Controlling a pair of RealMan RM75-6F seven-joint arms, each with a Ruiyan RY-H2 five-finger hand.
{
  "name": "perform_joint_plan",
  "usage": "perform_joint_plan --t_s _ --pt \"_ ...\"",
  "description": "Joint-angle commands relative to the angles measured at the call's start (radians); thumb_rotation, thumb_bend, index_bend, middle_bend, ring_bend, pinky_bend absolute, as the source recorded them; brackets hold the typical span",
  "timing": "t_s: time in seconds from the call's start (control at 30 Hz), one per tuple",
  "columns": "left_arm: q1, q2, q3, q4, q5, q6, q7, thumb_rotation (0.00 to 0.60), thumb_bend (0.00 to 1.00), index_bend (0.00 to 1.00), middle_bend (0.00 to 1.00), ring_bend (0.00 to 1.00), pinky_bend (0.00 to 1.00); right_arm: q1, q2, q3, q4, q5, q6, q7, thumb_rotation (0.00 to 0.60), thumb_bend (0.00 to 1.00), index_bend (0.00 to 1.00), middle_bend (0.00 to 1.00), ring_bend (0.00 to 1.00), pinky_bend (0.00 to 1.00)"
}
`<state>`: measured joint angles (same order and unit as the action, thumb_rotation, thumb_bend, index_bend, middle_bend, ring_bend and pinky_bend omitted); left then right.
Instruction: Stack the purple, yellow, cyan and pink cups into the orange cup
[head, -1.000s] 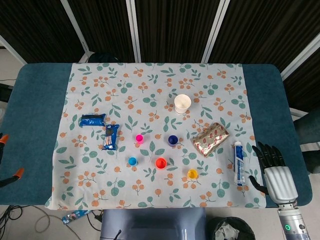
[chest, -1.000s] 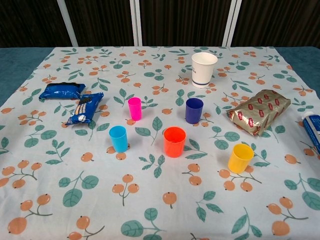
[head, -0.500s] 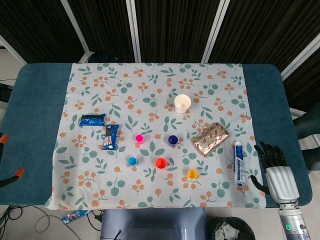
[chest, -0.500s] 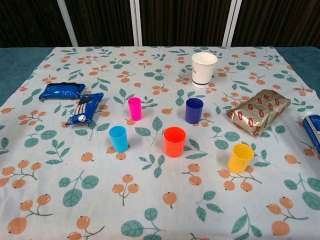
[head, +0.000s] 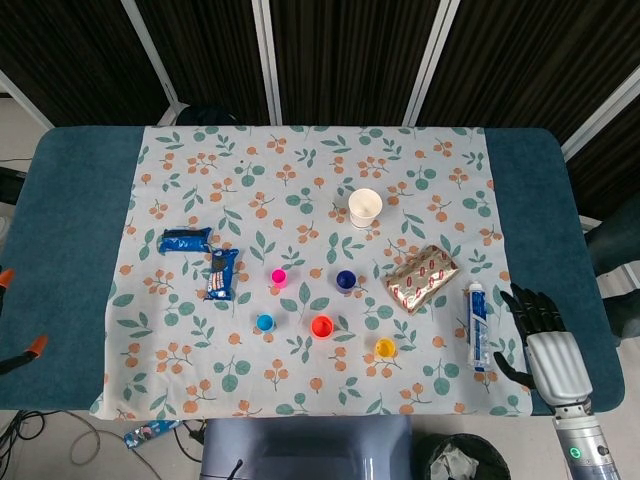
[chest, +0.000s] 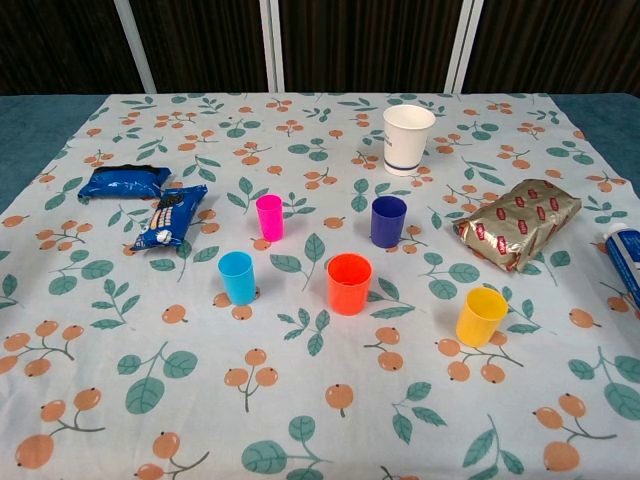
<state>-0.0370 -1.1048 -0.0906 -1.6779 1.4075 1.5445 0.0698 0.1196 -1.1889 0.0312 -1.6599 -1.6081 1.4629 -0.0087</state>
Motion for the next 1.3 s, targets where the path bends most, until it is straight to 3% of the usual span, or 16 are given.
perform_joint_plan --t_s 0.03,0.17,0.3,0.53,0.73,0.93,1.3 --pt "-0.002 -0.004 0.0 -0.002 -0.002 -0.004 0.007 0.6 0.18 0.0 0.0 0.0 0.0 0.073 0.059 0.006 -0.026 -0.017 -0.103 0.09 0.6 0.36 0.0 0.0 0.0 0.07" --pt "0.0 -0.007 0.001 -0.009 0.003 0.003 0.007 0.6 0.18 0.0 0.0 0.0 0.0 0.196 0.139 0.057 -0.111 0.001 -0.263 0.107 0.6 0.36 0.01 0.0 0.0 0.07" --pt "0.003 -0.011 -0.002 -0.011 -0.008 0.006 0.015 0.6 0.18 0.0 0.0 0.0 0.0 0.305 0.162 0.109 -0.18 0.044 -0.404 0.083 0.6 0.36 0.03 0.0 0.0 0.07" --pt "0.0 -0.007 -0.007 -0.016 -0.036 -0.014 0.017 0.6 0.18 0.0 0.0 0.0 0.0 0.464 0.08 0.198 -0.233 0.236 -0.582 -0.129 0.6 0.36 0.09 0.0 0.0 0.07" --pt "0.002 0.004 -0.016 -0.016 -0.057 -0.02 -0.004 0.6 0.18 0.0 0.0 0.0 0.0 0.575 -0.077 0.243 -0.207 0.475 -0.617 -0.298 0.6 0.36 0.15 0.0 0.02 0.07" --pt "0.002 0.014 -0.024 -0.014 -0.073 -0.027 -0.025 0.6 0.18 0.0 0.0 0.0 0.0 0.678 -0.215 0.25 -0.123 0.652 -0.607 -0.439 0.6 0.36 0.21 0.0 0.04 0.07" --pt "-0.002 0.018 -0.031 -0.008 -0.092 -0.043 -0.039 0.6 0.18 0.0 0.0 0.0 0.0 0.779 -0.362 0.245 0.014 0.826 -0.573 -0.544 0.6 0.36 0.23 0.0 0.04 0.07"
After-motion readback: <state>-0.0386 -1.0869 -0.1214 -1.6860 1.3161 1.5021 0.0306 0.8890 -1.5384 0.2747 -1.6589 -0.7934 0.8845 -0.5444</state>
